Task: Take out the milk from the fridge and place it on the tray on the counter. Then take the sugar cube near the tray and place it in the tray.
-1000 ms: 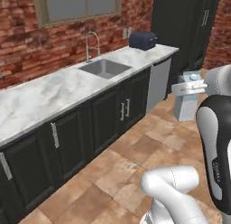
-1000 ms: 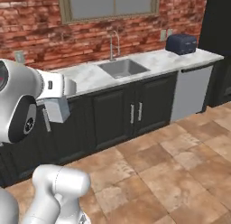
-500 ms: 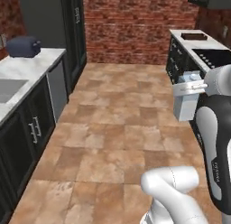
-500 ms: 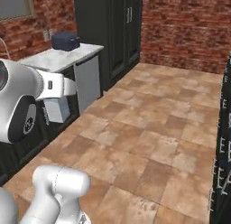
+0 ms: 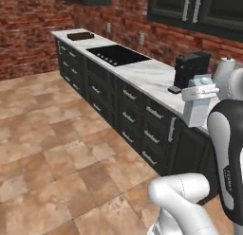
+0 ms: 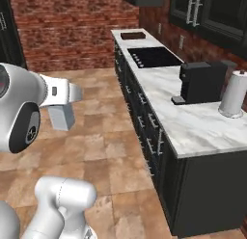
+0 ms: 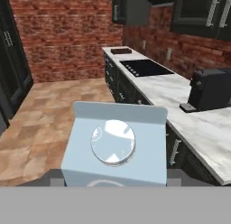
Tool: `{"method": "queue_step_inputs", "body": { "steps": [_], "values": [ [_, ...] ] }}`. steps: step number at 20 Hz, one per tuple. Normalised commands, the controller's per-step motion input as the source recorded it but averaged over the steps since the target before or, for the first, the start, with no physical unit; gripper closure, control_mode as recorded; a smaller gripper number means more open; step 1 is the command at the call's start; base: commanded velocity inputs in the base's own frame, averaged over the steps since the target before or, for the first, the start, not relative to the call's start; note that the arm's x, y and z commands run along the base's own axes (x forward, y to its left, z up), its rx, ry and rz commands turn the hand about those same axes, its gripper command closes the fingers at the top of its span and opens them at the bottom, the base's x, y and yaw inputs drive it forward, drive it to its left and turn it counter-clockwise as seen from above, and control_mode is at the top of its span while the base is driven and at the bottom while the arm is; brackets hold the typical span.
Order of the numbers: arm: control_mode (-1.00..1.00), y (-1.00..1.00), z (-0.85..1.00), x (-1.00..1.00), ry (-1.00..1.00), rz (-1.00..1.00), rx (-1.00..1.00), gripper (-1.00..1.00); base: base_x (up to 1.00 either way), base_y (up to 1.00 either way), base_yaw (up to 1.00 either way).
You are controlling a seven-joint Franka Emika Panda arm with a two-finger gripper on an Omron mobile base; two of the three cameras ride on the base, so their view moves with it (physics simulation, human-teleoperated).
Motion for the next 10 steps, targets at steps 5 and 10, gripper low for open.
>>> {"method": "queue_step_inputs", "body": {
  "steps": [5,10],
  "values": [
    [1.0,0.0,0.0,0.0,0.0,0.0,0.0,1.0,0.72,0.92,-0.63],
    [1.0,0.0,0.0,0.0,0.0,0.0,0.0,1.0,0.83,1.0,-0.43]
  ]
}}
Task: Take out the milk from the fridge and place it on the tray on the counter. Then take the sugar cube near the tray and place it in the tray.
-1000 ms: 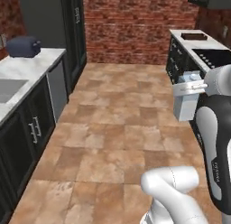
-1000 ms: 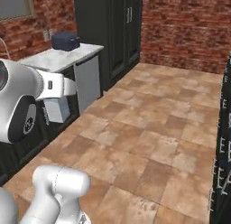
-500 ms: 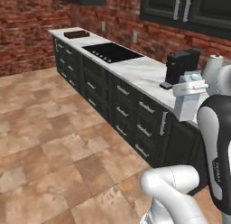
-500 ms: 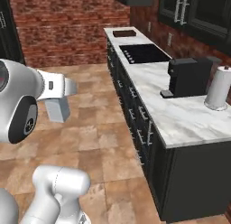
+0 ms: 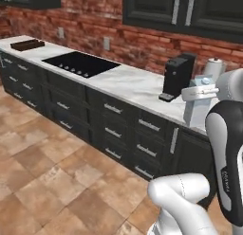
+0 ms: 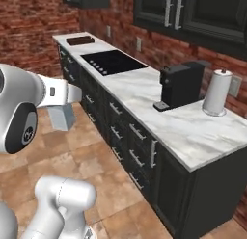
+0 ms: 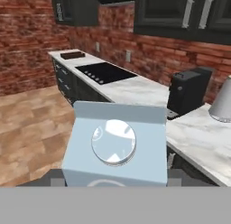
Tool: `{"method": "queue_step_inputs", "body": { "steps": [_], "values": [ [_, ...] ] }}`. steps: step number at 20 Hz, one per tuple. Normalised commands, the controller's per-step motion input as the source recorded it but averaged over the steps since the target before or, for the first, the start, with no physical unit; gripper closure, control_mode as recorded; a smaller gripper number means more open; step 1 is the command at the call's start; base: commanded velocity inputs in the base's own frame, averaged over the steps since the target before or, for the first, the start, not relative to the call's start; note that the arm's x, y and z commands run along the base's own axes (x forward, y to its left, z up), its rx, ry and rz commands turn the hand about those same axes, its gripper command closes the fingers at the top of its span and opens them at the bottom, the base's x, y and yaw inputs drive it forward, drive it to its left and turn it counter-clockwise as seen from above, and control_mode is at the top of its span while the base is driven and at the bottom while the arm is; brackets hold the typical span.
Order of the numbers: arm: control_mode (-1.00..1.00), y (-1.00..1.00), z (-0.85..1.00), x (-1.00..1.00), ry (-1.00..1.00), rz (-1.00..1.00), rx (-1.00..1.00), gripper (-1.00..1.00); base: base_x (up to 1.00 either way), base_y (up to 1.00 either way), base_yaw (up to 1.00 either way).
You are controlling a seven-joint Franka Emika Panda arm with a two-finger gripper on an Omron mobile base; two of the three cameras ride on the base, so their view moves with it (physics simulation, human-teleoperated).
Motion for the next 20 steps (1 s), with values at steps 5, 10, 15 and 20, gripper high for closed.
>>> {"method": "queue_step_inputs", "body": {
  "steps": [5,10,15,20],
  "values": [
    [1.0,0.0,0.0,0.0,0.0,0.0,0.0,1.0,0.82,1.0,-0.47],
    [1.0,0.0,0.0,0.0,0.0,0.0,0.0,1.0,0.7,1.0,-0.49],
    [1.0,0.0,0.0,0.0,0.0,0.0,0.0,1.0,0.36,1.0,-0.4],
    [1.0,0.0,0.0,0.0,0.0,0.0,0.0,1.0,0.0,1.0,-0.28]
  ]
}}
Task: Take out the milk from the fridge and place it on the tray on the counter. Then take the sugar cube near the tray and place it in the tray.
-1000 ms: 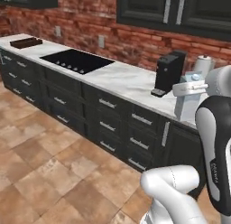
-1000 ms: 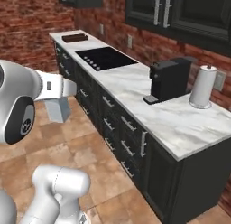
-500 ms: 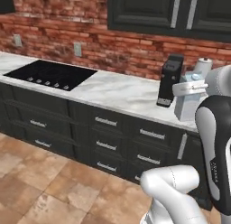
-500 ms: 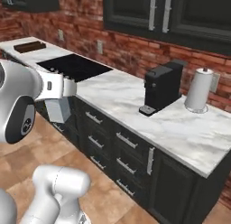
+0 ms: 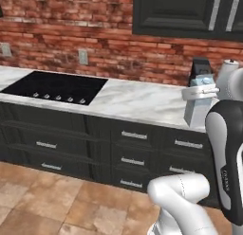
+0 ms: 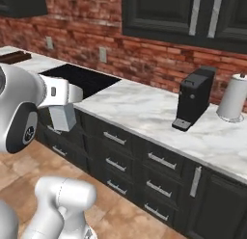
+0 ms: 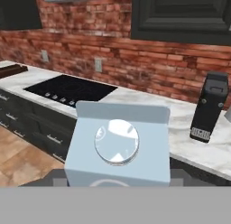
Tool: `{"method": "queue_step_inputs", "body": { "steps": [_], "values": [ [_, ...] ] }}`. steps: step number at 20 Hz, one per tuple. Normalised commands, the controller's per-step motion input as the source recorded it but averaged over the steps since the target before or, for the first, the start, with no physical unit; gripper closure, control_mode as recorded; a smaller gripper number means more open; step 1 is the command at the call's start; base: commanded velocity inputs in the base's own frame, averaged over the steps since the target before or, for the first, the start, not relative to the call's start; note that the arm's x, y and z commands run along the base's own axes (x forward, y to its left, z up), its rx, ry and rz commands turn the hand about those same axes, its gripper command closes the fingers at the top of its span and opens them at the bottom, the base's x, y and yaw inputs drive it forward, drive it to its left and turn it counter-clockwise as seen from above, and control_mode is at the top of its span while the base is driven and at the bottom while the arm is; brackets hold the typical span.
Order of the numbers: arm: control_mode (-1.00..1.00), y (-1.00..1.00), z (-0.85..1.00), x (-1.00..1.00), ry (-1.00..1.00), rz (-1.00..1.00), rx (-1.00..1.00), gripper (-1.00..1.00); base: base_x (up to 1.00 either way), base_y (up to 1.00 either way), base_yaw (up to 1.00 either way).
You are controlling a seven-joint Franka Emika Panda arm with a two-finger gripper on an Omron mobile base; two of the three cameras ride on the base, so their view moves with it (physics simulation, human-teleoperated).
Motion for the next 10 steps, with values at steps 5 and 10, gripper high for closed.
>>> {"method": "queue_step_inputs", "body": {
  "steps": [5,10],
  "values": [
    [1.0,0.0,0.0,0.0,0.0,0.0,0.0,1.0,-0.01,1.0,-0.27],
    [1.0,0.0,0.0,0.0,0.0,0.0,0.0,1.0,-0.05,1.0,-0.22]
  ]
}}
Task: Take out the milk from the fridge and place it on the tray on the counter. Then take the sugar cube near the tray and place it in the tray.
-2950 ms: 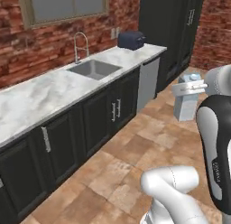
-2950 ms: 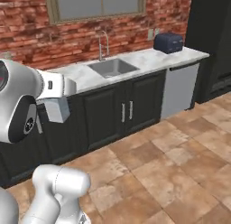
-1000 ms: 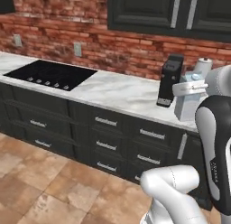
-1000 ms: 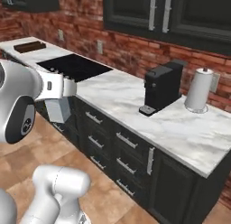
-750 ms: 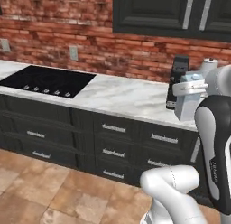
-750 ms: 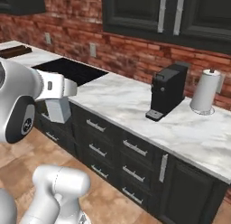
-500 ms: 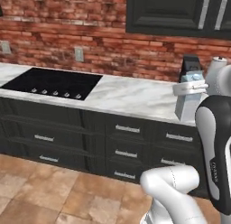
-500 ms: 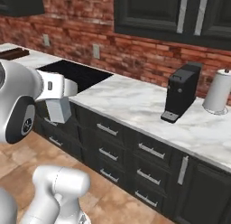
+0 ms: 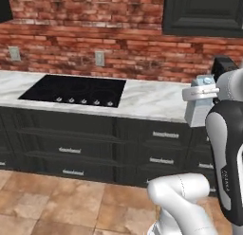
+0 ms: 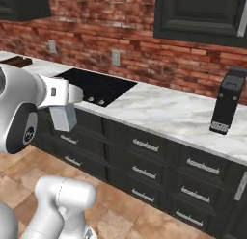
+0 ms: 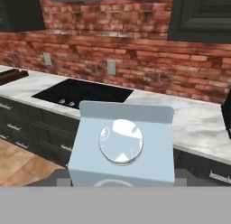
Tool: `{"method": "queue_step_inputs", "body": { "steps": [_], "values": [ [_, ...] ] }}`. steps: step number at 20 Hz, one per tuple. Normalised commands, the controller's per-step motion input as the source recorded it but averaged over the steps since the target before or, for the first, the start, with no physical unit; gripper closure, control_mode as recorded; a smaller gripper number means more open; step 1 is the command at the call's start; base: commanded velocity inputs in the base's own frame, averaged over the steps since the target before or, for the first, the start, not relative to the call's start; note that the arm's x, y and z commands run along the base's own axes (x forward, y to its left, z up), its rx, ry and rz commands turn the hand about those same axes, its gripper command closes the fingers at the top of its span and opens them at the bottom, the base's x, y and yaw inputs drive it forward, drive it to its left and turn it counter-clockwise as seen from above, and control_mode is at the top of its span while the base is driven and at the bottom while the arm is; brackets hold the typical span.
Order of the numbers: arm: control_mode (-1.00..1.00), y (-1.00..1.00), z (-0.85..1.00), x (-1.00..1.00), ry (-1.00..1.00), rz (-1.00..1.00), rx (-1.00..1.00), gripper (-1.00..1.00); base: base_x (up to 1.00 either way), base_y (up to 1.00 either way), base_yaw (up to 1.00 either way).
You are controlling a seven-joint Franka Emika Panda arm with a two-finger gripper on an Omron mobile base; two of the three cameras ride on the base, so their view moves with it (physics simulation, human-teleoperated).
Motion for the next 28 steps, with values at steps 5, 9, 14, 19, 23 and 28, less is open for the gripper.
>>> {"method": "queue_step_inputs", "body": {
  "steps": [5,9,14,19,23,28],
  "values": [
    [1.0,0.0,0.0,0.0,0.0,0.0,0.0,1.0,-0.12,1.0,-0.16],
    [1.0,0.0,0.0,0.0,0.0,0.0,0.0,1.0,-0.05,1.0,-0.18],
    [1.0,0.0,0.0,0.0,0.0,0.0,0.0,1.0,0.0,1.0,-0.22],
    [1.0,0.0,0.0,0.0,0.0,0.0,0.0,1.0,0.0,1.0,-0.23],
    [1.0,0.0,0.0,0.0,0.0,0.0,0.0,1.0,0.0,1.0,-0.25],
    [1.0,0.0,0.0,0.0,0.0,0.0,0.0,1.0,0.19,1.0,-0.33]
  ]
}}
